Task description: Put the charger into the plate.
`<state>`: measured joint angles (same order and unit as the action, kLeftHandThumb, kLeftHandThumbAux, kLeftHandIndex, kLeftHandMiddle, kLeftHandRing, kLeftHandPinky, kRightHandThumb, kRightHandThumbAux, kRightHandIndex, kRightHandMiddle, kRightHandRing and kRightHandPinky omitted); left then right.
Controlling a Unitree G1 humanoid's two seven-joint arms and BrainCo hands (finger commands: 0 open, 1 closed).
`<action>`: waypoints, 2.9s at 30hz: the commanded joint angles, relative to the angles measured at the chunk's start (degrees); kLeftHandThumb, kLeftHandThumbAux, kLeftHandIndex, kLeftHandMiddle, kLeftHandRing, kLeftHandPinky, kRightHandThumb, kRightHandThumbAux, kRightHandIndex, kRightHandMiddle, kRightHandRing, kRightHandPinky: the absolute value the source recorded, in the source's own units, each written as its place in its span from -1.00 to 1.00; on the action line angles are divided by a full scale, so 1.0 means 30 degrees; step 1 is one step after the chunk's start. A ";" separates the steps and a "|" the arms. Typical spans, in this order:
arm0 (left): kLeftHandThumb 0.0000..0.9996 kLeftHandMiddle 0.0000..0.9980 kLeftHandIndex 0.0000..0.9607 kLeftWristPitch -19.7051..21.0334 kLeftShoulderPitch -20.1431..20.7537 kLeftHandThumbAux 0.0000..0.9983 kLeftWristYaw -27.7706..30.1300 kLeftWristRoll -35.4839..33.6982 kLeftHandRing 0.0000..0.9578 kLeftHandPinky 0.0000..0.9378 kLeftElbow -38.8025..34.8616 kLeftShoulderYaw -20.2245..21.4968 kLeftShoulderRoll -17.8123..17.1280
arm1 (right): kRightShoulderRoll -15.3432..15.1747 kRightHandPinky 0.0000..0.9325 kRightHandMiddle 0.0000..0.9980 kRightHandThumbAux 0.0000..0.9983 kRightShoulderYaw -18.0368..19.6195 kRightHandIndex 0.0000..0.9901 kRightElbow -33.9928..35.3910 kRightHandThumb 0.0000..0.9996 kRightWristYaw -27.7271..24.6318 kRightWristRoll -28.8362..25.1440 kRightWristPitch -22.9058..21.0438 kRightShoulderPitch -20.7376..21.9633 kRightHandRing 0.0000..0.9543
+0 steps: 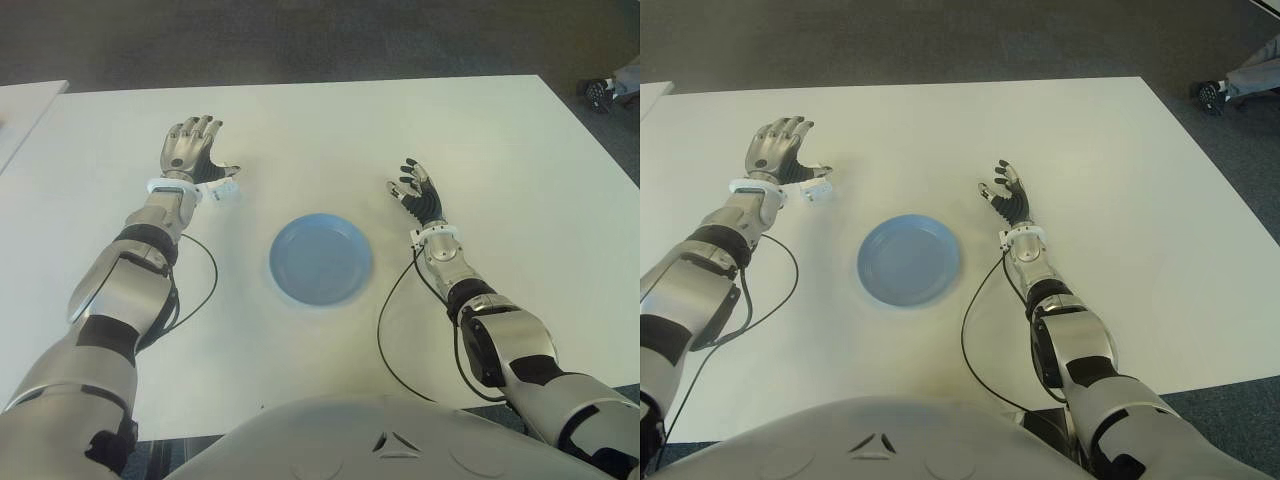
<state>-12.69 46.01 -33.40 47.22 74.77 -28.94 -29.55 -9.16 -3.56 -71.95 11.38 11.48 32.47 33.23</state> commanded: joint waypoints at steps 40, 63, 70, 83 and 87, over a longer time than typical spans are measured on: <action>-1.00 -1.00 -1.00 -0.0908 -0.1701 -0.01 0.4756 -0.1926 -1.00 -1.00 0.1179 -0.0233 0.0789 | 0.0684 -0.48 -0.50 0.26 -0.0973 -0.92 -0.1157 -0.84 -0.1376 0.0769 -0.1339 -0.1787 -0.46; -1.00 -1.00 -1.00 -0.0298 -0.2354 -0.13 0.8823 -0.5262 -1.00 -1.00 0.1179 0.2728 0.1433 | 0.0523 -0.52 -0.49 0.27 -0.1241 -0.90 -0.1117 -0.91 -0.1423 0.0691 -0.1336 -0.1834 -0.47; -1.00 -1.00 -1.00 -0.0079 -0.2456 -0.14 0.9481 -0.6090 -1.00 -1.00 0.1168 0.3538 0.1582 | 0.0506 -0.52 -0.48 0.28 -0.1213 -0.90 -0.1111 -0.90 -0.1461 0.0657 -0.1323 -0.1852 -0.46; -0.99 -1.00 -1.00 0.0298 -0.2703 -0.13 1.0399 -0.7843 -1.00 -1.00 0.1120 0.5498 0.1790 | 0.0541 -0.52 -0.38 0.35 -0.1208 -0.87 -0.1055 -0.93 -0.1408 0.0642 -0.1078 -0.1922 -0.40; -0.99 -1.00 -1.00 0.0045 -0.2782 -0.13 1.0304 -0.7765 -1.00 -1.00 0.1073 0.5563 0.1765 | 0.0566 -0.54 -0.37 0.36 -0.1121 -0.88 -0.1047 -0.94 -0.1506 0.0535 -0.1074 -0.1921 -0.39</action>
<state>-13.65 40.90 -4.41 24.14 76.65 -12.29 -25.25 -10.15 -5.76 -71.62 11.13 11.97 32.86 32.89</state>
